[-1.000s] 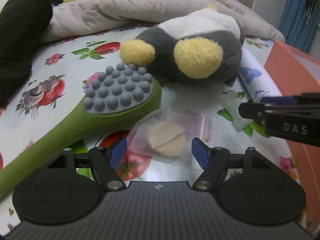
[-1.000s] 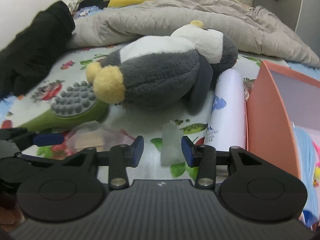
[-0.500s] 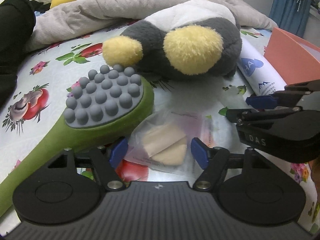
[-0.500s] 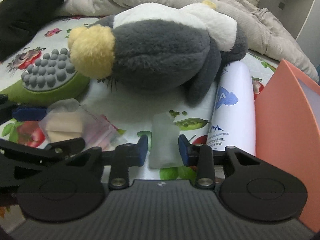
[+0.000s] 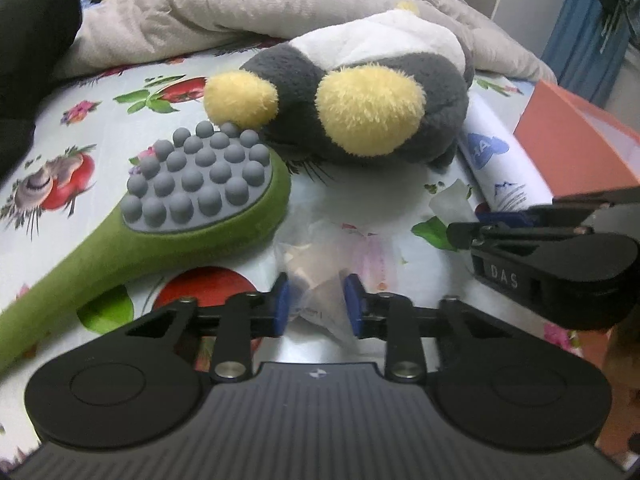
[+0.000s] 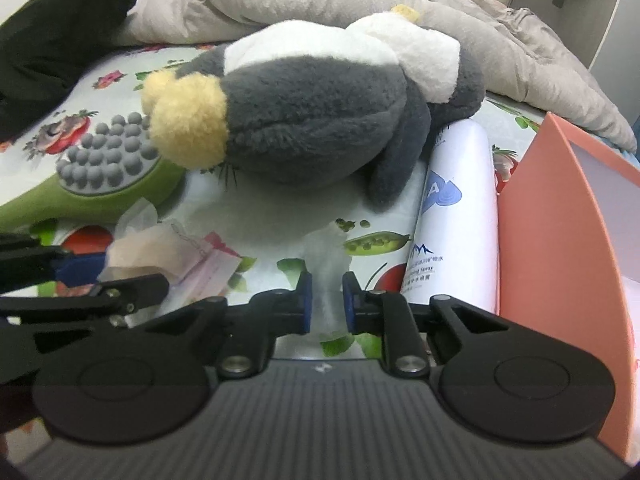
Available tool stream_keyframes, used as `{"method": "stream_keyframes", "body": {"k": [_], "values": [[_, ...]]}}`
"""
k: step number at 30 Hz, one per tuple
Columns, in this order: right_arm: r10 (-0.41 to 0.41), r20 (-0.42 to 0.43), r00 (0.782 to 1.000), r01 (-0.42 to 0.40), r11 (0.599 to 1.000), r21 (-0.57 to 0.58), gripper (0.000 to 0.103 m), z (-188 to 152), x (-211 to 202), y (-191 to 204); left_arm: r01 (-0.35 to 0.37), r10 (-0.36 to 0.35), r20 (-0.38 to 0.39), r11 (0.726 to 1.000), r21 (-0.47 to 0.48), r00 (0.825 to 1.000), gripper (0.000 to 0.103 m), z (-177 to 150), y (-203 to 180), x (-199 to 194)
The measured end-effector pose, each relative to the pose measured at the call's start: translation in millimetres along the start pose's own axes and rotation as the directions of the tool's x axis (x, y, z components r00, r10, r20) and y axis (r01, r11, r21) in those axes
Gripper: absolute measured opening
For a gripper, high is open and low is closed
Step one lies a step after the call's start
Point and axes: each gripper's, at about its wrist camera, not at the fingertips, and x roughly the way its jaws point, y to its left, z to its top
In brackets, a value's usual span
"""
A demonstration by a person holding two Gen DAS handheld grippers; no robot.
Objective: Organize soft objects
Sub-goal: 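Grasp the clear plastic bag with the left tool while the right tool grasps a clear plastic piece, then carry the clear plastic items with both tools over the pink box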
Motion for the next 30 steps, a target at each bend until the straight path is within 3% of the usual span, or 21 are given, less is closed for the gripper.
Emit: {"method": "stream_keyframes", "body": {"k": [13, 30], "values": [[0.064, 0.06, 0.996, -0.066, 0.997, 0.037, 0.02, -12.9, -70.0, -2.8, -0.04, 0.043, 0.039, 0.996, -0.08, 0.998, 0.025, -18.0, -10.0, -62.6], [0.166, 0.137, 0.976, -0.179, 0.98, 0.084, 0.02, -57.1, -175.6, -13.6, -0.056, 0.077, 0.124, 0.985, -0.164, 0.989, 0.025, -57.4, -33.5, -180.9]]}}
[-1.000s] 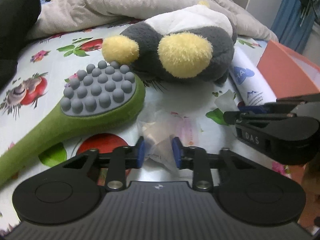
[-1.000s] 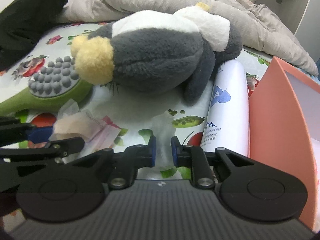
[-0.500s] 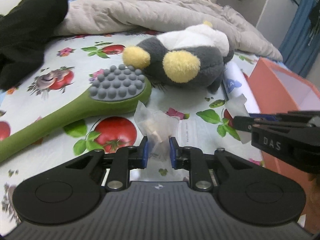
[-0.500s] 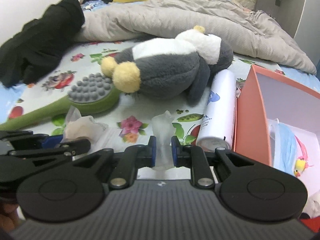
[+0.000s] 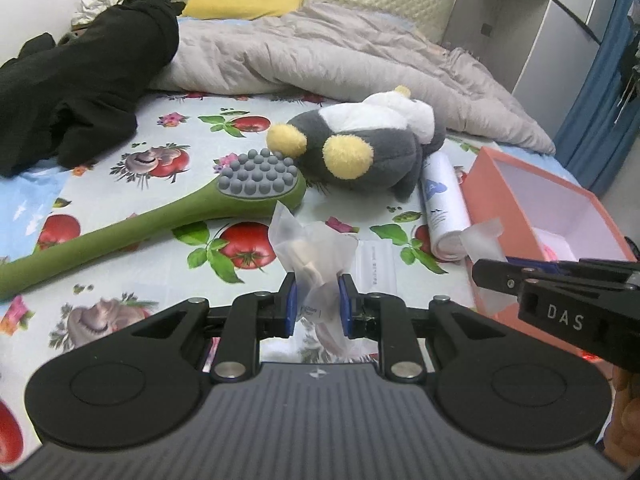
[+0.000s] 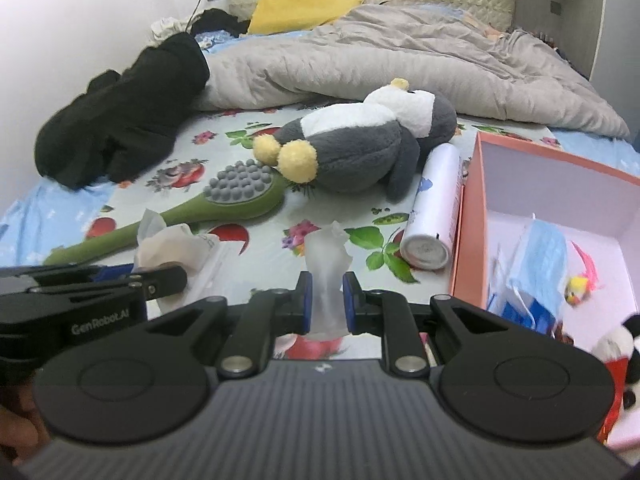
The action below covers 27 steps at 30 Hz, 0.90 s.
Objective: Organize soft objects
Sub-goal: 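Carry the clear plastic items with both tools over the pink box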
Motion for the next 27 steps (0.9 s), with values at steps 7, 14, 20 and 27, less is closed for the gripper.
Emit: {"method": "stream_keyframes", "body": {"k": [7, 14, 20, 27], "values": [[0.035, 0.044, 0.998, -0.036, 0.999, 0.029, 0.02, -15.0, -47.0, 0.1, 0.016, -0.015, 0.016, 1.0, -0.015, 1.0, 0.025, -20.1, -7.7, -43.9], [0.047, 0.083, 0.995, -0.052, 0.997, 0.054, 0.02, -32.1, -90.5, -4.9, 0.03, -0.029, 0.041, 1.0, -0.003, 0.999, 0.025, -33.4, -20.9, -82.0], [0.032, 0.117, 0.993, -0.041, 0.996, 0.076, 0.021, -46.4, -122.0, -12.0, 0.059, -0.06, 0.07, 0.998, 0.014, 0.996, 0.025, -39.7, -37.3, -111.6], [0.006, 0.155, 0.988, -0.023, 0.993, 0.112, 0.021, -63.0, -156.1, -25.1, 0.102, -0.107, 0.092, 0.993, 0.052, 0.99, 0.025, -48.8, -66.1, -138.5]]}}
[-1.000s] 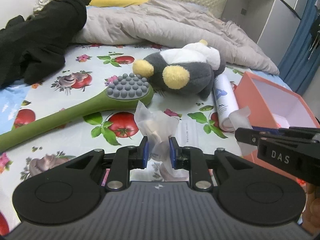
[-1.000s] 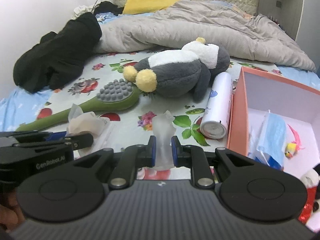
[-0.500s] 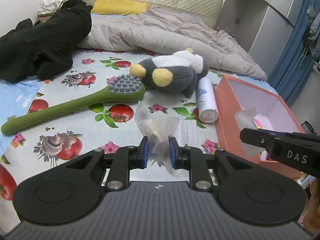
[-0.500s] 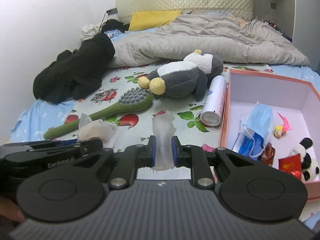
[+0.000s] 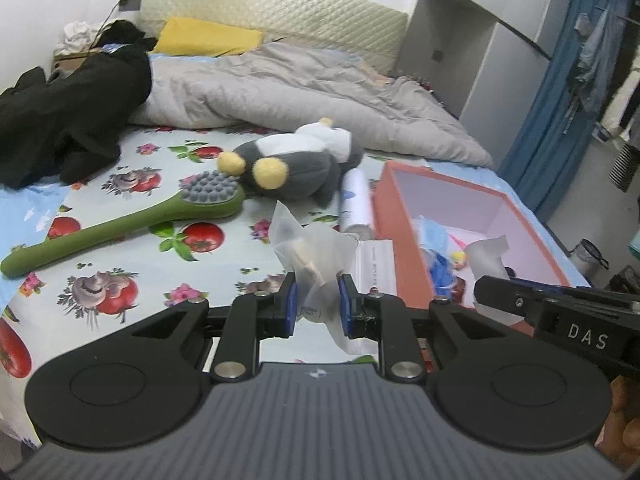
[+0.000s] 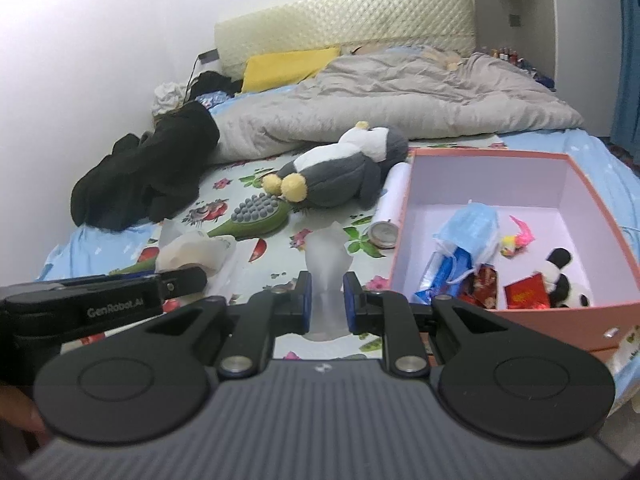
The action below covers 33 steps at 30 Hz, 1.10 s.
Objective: Organize soft objects
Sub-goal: 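Carry the clear plastic items with both tools over the pink box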
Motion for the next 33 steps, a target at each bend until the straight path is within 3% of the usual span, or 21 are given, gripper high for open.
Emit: {"method": "stream_keyframes", "body": {"k": [18, 33], "values": [[-0.145, 0.037, 0.989, 0.142, 0.987, 0.072, 0.021, -16.3, -62.0, -60.4, 0.145, -0.146, 0.001, 0.985, 0.092, 0.989, 0.025, -12.0, -79.4, -18.8], [-0.168, -0.006, 0.986, 0.166, 0.971, 0.17, 0.023, -15.9, -48.7, -119.2, 0.199, -0.188, -0.095, 0.972, 0.122, 0.977, 0.025, 1.3, -137.1, 40.7]]}}
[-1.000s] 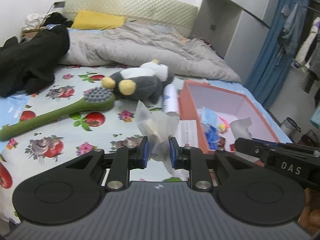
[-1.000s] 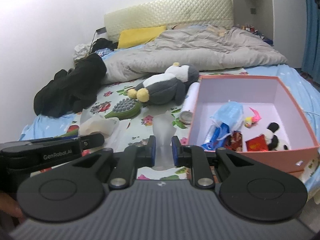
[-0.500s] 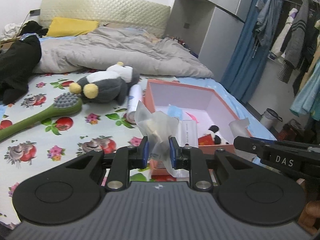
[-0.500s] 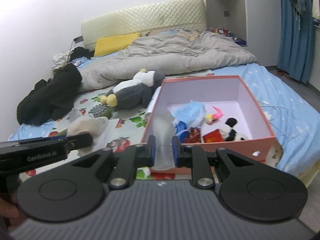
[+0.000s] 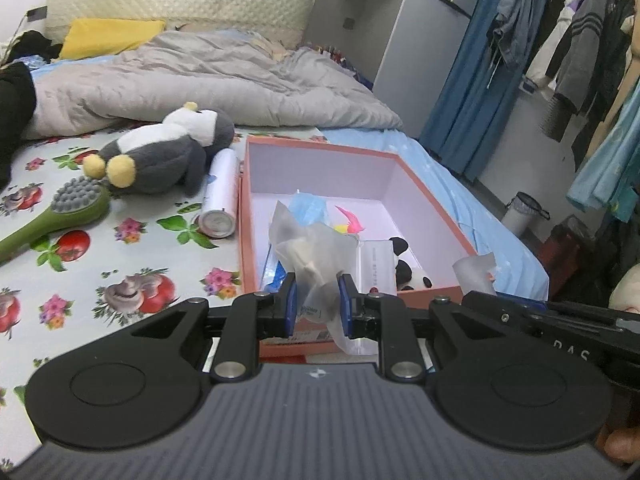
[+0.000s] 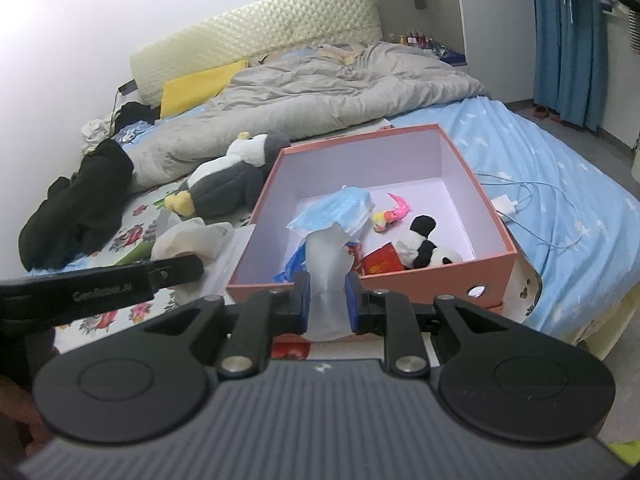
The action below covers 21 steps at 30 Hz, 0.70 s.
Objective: Organize soft objects
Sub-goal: 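Carry the clear plastic items with both tools over the pink box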
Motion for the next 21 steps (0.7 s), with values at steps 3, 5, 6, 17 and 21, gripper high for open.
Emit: {"method": "stream_keyframes", "body": {"k": [3, 5, 6, 17, 21], "values": [[-0.001, -0.01, 1.0, 0.002, 1.0, 0.006, 0.023, 7.9, 12.5, -10.1, -0.003, 0.003, -0.016, 1.0, 0.009, 1.0, 0.025, 10.0, -4.7, 20.4], [-0.001, -0.023, 1.0, 0.002, 1.0, 0.014, 0.023, 13.9, 24.3, -17.5, -0.003, 0.004, -0.031, 1.0, 0.01, 1.0, 0.025, 17.6, -5.8, 35.8], [0.0, -0.029, 1.0, 0.001, 1.0, 0.016, 0.023, 15.8, 29.7, -20.4, -0.005, 0.006, -0.036, 1.0, 0.012, 0.999, 0.025, 21.4, -6.6, 42.5], [0.002, -0.086, 0.996, 0.0, 1.0, 0.02, 0.024, 45.6, 100.3, -45.1, -0.007, 0.009, -0.106, 1.0, 0.019, 0.994, 0.025, 59.7, 1.4, 123.9], [-0.001, -0.108, 0.994, 0.005, 1.0, 0.029, 0.025, 55.2, 126.0, -55.9, -0.003, 0.005, -0.132, 1.0, 0.019, 0.991, 0.026, 70.1, 5.5, 155.7]]}}
